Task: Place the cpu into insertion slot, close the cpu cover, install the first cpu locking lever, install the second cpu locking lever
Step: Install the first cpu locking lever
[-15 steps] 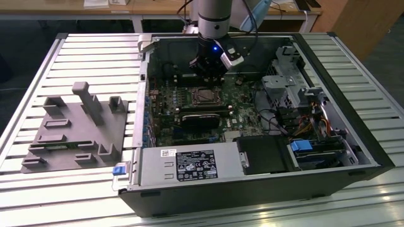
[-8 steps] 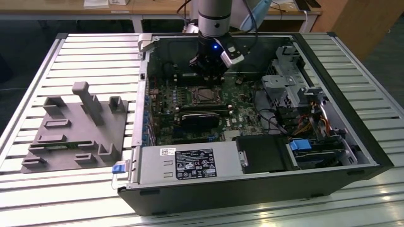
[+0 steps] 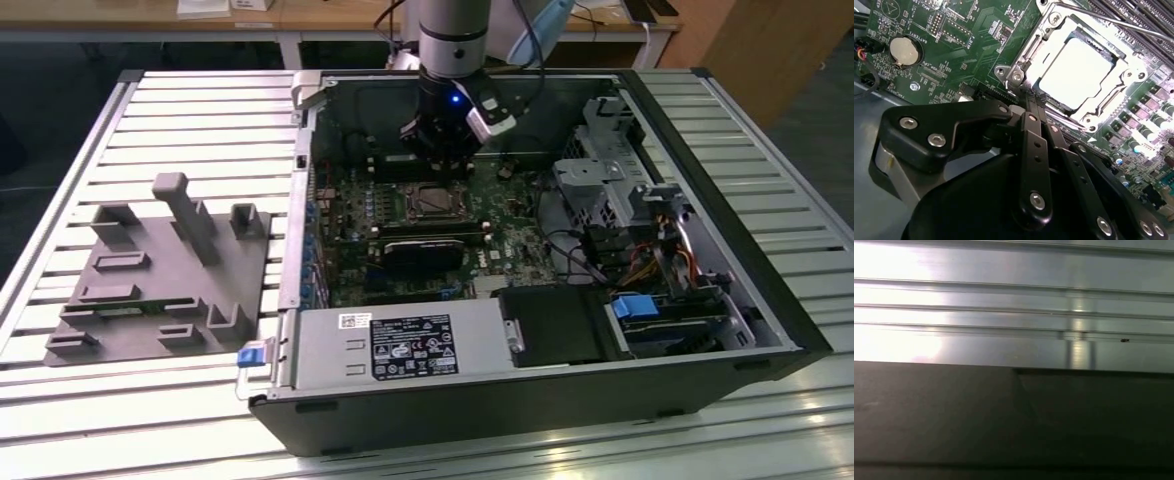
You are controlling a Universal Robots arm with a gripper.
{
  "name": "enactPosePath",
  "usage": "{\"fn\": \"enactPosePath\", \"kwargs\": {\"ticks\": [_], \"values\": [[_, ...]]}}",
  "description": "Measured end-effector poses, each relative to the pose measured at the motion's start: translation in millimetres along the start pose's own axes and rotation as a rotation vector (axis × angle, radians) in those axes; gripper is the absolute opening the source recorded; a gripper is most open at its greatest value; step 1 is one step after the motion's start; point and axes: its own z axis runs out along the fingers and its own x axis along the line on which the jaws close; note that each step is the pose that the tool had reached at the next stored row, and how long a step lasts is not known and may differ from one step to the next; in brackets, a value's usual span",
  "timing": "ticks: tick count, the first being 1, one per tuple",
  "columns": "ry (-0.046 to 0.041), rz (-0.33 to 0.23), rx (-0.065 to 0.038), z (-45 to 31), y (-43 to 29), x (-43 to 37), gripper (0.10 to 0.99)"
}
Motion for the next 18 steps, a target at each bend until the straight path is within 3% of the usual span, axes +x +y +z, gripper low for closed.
{"fn": "enactPosePath", "kwargs": {"ticks": [6, 18], "values": [[0.0008, 0.000, 0.013, 3.0, 0.4, 0.2, 0.106], [0.0023, -0.001, 0.015, 4.3, 2.6, 0.7, 0.106]]}}
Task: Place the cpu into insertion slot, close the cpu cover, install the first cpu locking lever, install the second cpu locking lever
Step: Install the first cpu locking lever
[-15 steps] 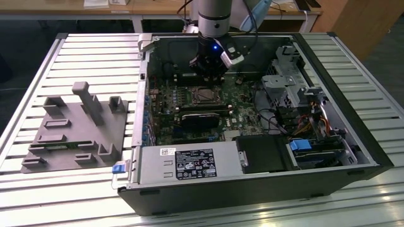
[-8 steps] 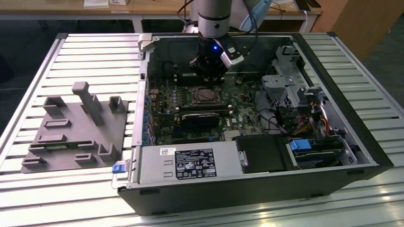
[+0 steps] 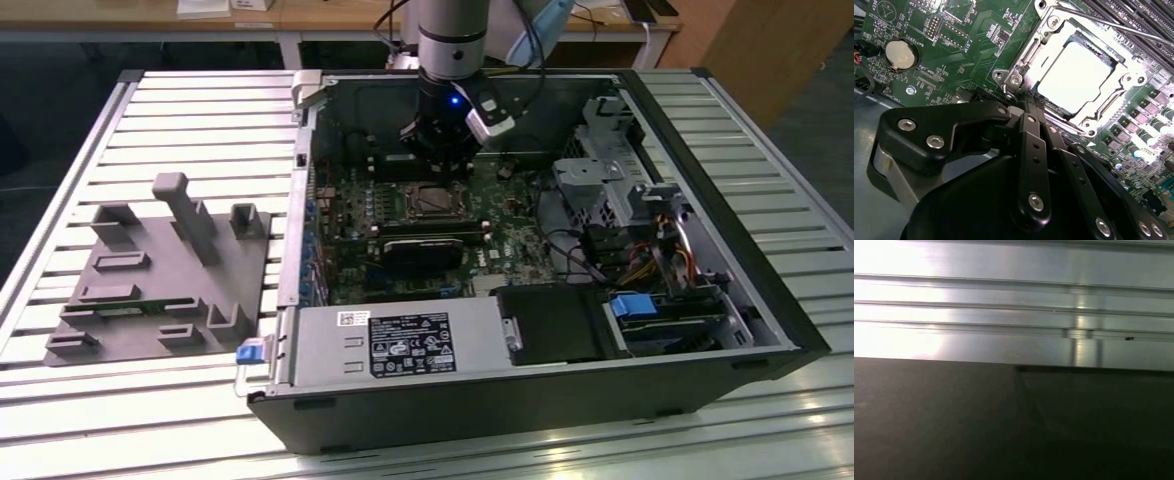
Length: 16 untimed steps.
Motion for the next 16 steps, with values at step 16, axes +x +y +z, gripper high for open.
{"fn": "enactPosePath", "kwargs": {"ticks": [16], "values": [[-0.0026, 0.001, -0.027, -7.6, 1.1, -1.1, 0.106]]}}
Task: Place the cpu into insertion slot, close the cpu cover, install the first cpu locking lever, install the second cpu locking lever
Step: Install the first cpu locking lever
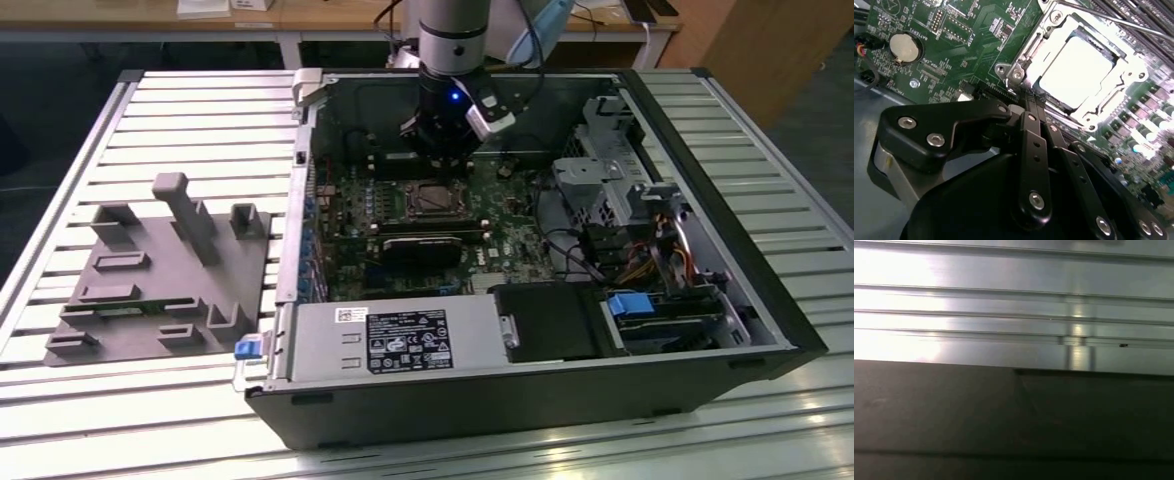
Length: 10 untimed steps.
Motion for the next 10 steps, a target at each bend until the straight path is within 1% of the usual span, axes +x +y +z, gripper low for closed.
{"fn": "enactPosePath", "kwargs": {"ticks": [2, 6, 7, 10], "values": [[0.0002, 0.000, 0.000, -2.6, -0.1, -0.1, 0.106], [0.0001, 0.000, 0.000, -2.7, -0.1, -0.1, 0.106], [0.0002, 0.000, 0.001, -2.7, -0.1, -0.1, 0.106], [0.0003, 0.000, 0.010, -1.5, -0.1, 0.0, 0.106]]}}
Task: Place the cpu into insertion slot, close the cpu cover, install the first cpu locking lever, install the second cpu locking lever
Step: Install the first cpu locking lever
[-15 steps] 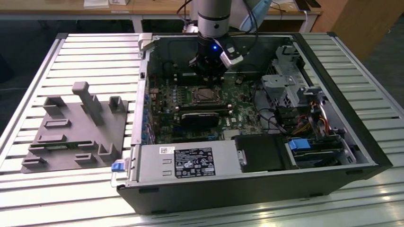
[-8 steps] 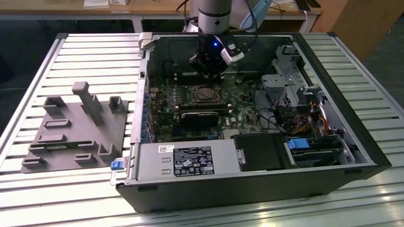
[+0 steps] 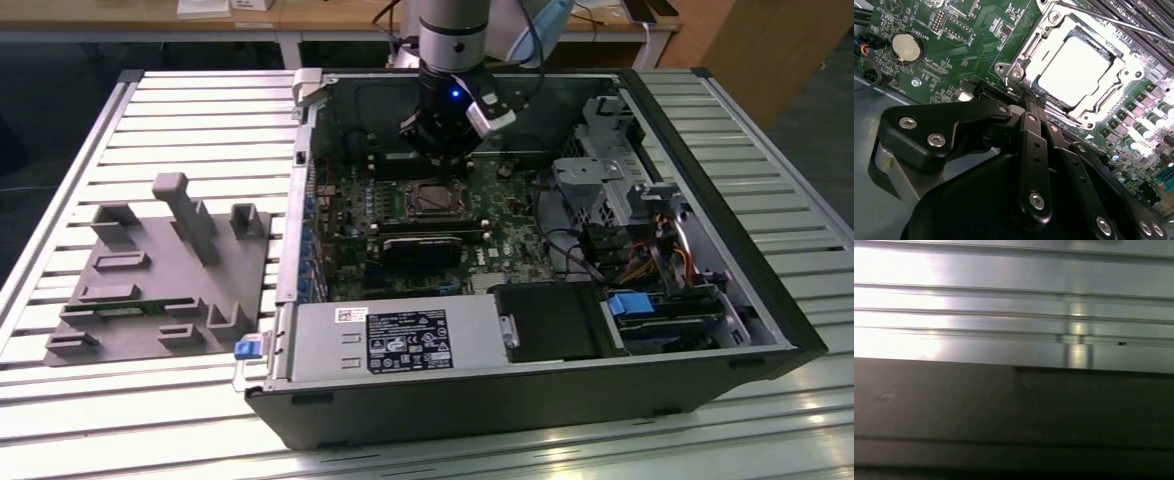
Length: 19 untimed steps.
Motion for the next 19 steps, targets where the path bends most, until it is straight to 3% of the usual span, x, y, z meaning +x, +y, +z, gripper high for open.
{"fn": "enactPosePath", "kwargs": {"ticks": [8, 14, 19], "values": [[0.0006, -0.001, 0.018, 3.6, 0.1, 0.1, 0.106], [0.0032, -0.002, 0.038, 5.5, 0.1, -0.1, 0.106], [0.0060, -0.002, 0.046, 7.4, 0.2, -0.8, 0.106]]}}
